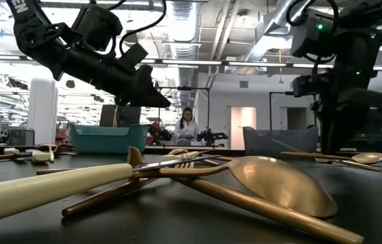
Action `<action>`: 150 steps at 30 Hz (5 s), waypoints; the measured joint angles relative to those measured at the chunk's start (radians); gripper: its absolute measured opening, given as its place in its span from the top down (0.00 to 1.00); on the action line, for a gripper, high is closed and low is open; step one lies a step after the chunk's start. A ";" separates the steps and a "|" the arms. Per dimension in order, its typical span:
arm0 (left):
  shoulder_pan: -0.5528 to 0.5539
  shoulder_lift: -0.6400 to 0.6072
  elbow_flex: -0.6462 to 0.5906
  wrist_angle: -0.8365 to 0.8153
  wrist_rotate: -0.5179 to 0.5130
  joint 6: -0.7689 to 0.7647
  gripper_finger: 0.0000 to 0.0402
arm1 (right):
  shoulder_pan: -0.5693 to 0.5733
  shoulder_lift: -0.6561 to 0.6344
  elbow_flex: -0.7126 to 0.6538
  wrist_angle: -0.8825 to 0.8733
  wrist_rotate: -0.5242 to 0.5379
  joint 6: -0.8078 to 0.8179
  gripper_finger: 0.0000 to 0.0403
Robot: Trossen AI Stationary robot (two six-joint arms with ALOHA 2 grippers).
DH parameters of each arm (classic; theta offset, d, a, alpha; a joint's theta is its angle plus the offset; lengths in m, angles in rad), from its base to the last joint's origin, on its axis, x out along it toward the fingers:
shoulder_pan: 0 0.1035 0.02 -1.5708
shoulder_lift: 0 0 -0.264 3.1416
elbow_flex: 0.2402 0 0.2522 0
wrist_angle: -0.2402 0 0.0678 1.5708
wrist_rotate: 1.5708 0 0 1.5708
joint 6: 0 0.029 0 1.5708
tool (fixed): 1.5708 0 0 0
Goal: Sort silverware by color (type)
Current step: Put the gold spoon into the green bin, then put the gold fork into the orange bin
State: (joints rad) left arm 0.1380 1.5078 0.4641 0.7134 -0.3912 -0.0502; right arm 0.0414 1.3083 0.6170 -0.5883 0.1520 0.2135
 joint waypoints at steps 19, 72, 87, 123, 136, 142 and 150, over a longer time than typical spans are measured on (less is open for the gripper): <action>0.036 -0.001 0.000 -0.040 0.021 -0.031 0.78 | -0.043 0.026 0.023 0.258 0.015 -0.042 0.90; -0.013 0.079 0.281 -0.131 0.130 0.271 0.99 | -0.012 0.188 0.012 1.535 0.388 -0.315 0.68; 0.249 -0.365 0.382 -1.406 -0.327 0.329 0.99 | -0.045 0.054 -0.003 1.160 0.482 -0.103 0.59; 0.536 0.038 0.563 -1.462 -0.460 0.644 0.67 | 0.010 0.052 -0.004 1.032 0.481 0.018 0.57; 0.461 -0.195 0.554 -1.480 -0.002 0.211 0.60 | -0.012 0.052 -0.004 0.741 0.291 0.155 0.61; 0.332 -0.293 0.404 -1.157 0.193 0.168 0.64 | -0.018 0.052 -0.003 0.540 0.247 0.268 0.62; 0.177 -0.260 0.233 -0.801 0.281 0.083 0.65 | -0.033 0.046 -0.003 0.037 0.182 0.625 0.62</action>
State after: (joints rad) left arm 0.3150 1.2478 0.6974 -0.0879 -0.1100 0.0329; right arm 0.0086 1.3544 0.6140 -0.5510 0.3341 0.8384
